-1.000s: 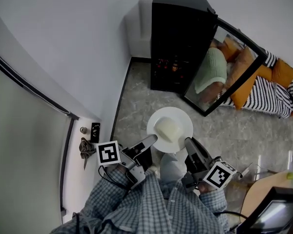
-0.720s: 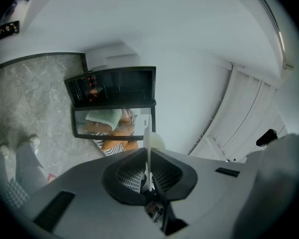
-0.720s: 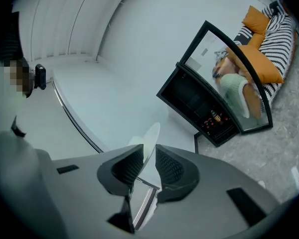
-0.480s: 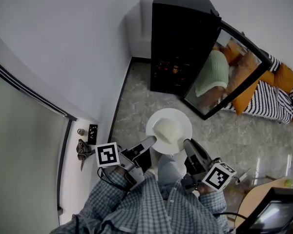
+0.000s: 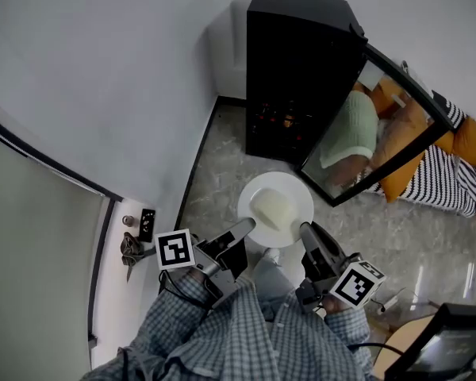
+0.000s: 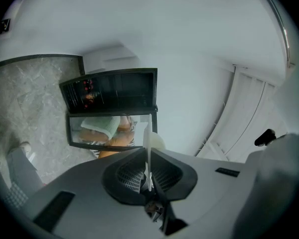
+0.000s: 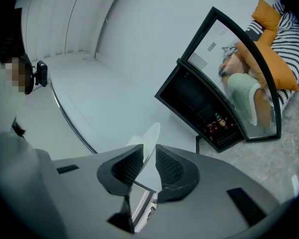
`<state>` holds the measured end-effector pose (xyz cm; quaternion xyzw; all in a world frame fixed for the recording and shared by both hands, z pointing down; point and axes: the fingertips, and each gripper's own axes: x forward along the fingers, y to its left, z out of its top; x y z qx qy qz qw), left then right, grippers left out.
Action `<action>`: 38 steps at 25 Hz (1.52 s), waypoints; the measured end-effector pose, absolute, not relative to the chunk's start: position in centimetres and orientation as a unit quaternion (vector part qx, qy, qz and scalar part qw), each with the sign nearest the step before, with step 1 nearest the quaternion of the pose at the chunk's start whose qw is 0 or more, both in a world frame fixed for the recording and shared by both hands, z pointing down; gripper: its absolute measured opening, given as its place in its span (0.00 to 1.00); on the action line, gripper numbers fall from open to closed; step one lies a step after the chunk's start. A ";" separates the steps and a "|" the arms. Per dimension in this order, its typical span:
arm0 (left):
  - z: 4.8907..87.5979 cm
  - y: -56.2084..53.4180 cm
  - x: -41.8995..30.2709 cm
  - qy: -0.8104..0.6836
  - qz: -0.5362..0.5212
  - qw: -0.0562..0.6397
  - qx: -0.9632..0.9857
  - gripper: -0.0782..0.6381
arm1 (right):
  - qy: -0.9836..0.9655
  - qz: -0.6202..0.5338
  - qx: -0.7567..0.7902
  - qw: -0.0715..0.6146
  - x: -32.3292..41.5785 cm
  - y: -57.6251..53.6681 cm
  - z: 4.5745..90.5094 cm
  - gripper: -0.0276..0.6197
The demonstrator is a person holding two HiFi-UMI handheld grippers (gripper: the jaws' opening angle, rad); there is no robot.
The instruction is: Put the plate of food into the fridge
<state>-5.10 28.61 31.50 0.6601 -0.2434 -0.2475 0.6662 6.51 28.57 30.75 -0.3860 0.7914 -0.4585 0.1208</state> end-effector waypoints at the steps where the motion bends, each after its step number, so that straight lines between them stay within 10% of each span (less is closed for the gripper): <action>1: 31.4 27.7 -4.8 -0.246 -0.248 0.665 0.660 0.13 | 0.792 -0.459 -0.384 0.120 6.8 27.6 30.7 0.17; 38: 32.3 16.5 1.4 -0.282 -0.280 0.656 0.642 0.13 | 0.798 -0.481 -0.347 0.108 12.8 15.2 32.0 0.17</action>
